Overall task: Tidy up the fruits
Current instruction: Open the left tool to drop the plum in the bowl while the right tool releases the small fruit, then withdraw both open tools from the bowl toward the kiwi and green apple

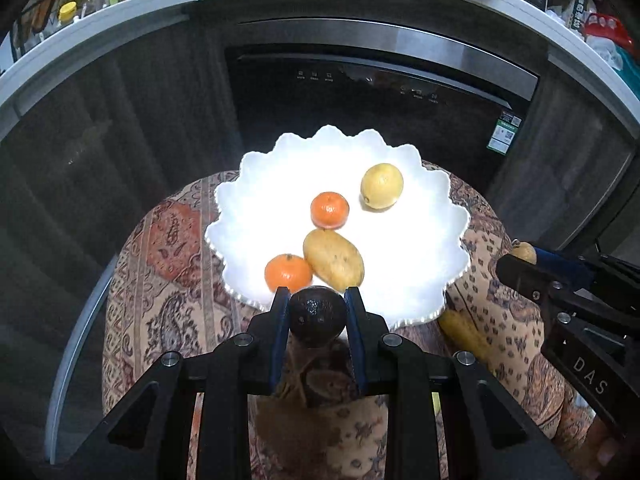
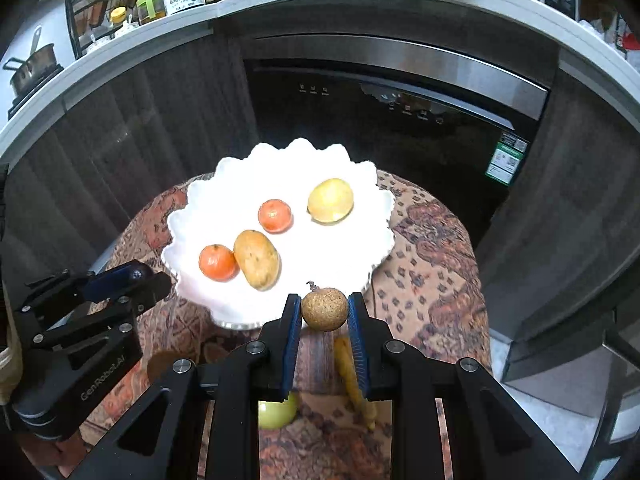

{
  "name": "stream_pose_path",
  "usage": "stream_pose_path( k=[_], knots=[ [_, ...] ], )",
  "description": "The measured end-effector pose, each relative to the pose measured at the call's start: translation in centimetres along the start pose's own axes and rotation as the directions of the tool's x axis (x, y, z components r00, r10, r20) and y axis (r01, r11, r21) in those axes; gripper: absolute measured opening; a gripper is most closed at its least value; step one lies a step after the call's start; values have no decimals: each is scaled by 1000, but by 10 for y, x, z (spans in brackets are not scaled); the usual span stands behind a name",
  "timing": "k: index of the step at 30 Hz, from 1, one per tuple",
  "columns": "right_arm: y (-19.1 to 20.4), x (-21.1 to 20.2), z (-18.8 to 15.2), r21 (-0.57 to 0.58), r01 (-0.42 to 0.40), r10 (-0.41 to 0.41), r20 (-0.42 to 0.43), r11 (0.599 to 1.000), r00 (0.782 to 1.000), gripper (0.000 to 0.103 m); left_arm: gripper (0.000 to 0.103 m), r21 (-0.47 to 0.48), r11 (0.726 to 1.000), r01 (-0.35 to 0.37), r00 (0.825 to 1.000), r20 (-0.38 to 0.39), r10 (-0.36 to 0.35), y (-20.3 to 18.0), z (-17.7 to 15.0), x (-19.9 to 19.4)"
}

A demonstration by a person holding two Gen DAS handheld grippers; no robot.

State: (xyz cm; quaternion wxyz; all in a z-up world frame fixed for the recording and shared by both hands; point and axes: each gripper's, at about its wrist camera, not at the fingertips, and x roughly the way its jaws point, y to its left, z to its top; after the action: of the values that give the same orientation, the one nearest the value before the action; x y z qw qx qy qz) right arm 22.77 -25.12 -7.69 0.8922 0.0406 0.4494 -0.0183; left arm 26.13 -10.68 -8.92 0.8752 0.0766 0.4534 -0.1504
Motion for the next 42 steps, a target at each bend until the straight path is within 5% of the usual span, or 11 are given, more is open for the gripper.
stream_pose_path(
  k=[20, 24, 26, 28, 31, 36, 42],
  knots=[
    [-9, 78, 32, -10, -46, 45, -105, 999, 993, 25, 28, -42, 998, 37, 989, -143, -43, 6, 14, 79],
    [-10, 80, 32, -11, -43, 42, -102, 999, 994, 28, 62, -51, 999, 11, 992, -125, -17, 10, 14, 76],
    [-10, 78, 33, -6, -41, 40, -96, 999, 995, 40, 63, -44, 999, -3, 994, -113, -2, 10, 16, 73],
    [-11, 74, 34, 4, -25, 26, -78, 1000, 997, 64, 66, -44, 999, -10, 994, -111, 5, 11, 18, 70],
    [-11, 68, 36, 13, 0, 1, -59, 1000, 998, 78, 73, -47, 999, -27, 995, -96, 22, 13, 20, 63],
    [-11, 57, 37, 16, 11, -10, -37, 1000, 999, 79, 92, -49, 997, -60, 996, -63, 57, 16, 21, 48],
    [-9, 36, 37, 26, 22, -22, 0, 999, 1000, 81, 93, -46, 996, -77, 997, -19, 76, 18, 21, 23]
  ],
)
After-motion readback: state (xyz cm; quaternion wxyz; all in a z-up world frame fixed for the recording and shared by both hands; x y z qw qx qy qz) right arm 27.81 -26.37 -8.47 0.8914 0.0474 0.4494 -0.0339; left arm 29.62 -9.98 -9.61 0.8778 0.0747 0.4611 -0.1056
